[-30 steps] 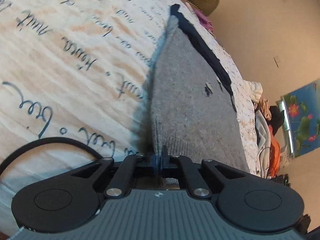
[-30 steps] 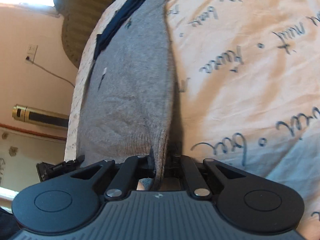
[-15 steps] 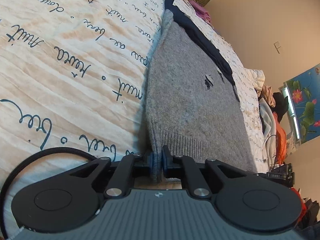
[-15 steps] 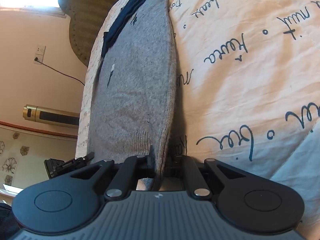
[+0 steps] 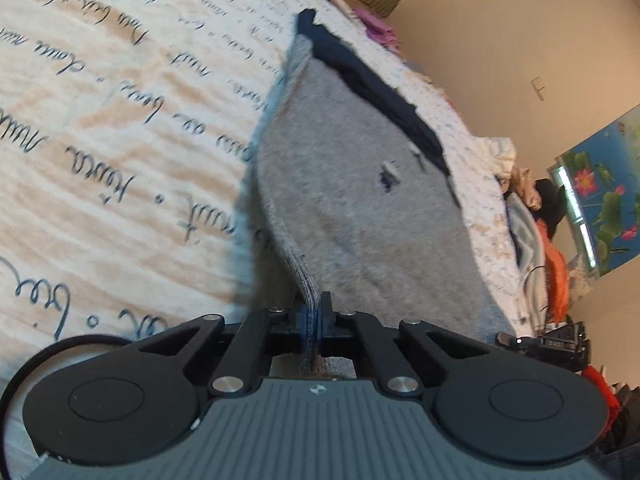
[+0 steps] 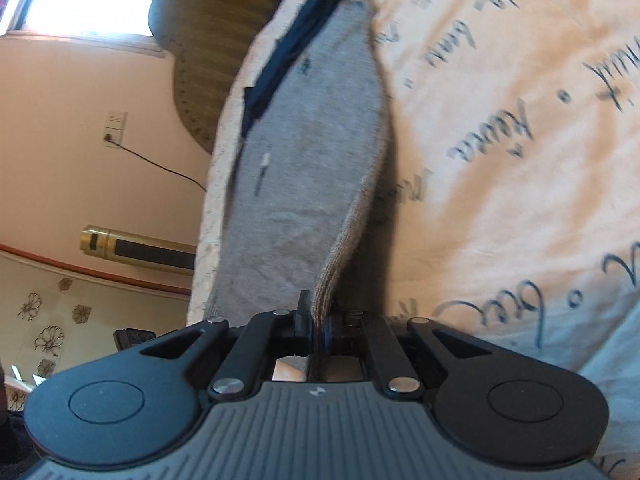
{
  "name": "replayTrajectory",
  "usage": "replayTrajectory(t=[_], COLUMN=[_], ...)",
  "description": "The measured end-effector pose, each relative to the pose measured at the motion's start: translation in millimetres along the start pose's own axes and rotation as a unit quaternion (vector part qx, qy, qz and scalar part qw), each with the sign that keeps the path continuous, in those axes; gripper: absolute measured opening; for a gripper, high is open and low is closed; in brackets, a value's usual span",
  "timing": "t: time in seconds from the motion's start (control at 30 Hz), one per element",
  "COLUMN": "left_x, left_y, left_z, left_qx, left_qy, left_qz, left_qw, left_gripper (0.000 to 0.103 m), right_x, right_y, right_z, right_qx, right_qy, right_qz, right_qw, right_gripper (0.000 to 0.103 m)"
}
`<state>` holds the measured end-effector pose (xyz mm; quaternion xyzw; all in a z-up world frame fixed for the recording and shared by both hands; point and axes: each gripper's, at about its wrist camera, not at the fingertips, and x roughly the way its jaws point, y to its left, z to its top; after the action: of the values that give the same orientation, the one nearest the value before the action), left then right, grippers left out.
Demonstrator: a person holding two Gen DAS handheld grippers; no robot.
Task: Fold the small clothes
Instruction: 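Lift the hem with both tools and fold it toward the collar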
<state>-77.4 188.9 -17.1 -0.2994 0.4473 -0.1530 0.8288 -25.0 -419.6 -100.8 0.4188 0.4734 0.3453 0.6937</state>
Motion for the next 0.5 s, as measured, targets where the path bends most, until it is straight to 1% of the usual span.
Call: replayTrajectory(t=[0.1,0.23,0.33,0.4,0.5], left_x=[-8,-15,-12,-5,13], left_y=[-8,-15,-18,-22,-30], left_z=[9,30,60,81,119], left_qx=[0.002,-0.004,-0.026,-0.031,-0.044], left_qy=[-0.021,-0.067,-0.107,-0.133,-0.158], left_qz=[-0.028,-0.068,-0.106,-0.130,-0.146], left_qw=[0.9994,0.9954,0.9882,0.9821,0.9756], left_gripper=[0.002,0.002,0.002,0.002,0.002], right_x=[-3,-13,-16,-12,-6], right_y=[16,36,47,53,54], right_z=[8,27,52,75,115], right_qx=[-0.016,-0.043,-0.062,-0.071,-0.072], right_qy=[-0.011,-0.040,-0.075,-0.100,-0.131], right_qz=[0.023,0.061,0.089,0.100,0.122], right_qw=[1.000,0.996,0.991,0.987,0.981], right_gripper=[0.005,0.005,0.005,0.005,0.005])
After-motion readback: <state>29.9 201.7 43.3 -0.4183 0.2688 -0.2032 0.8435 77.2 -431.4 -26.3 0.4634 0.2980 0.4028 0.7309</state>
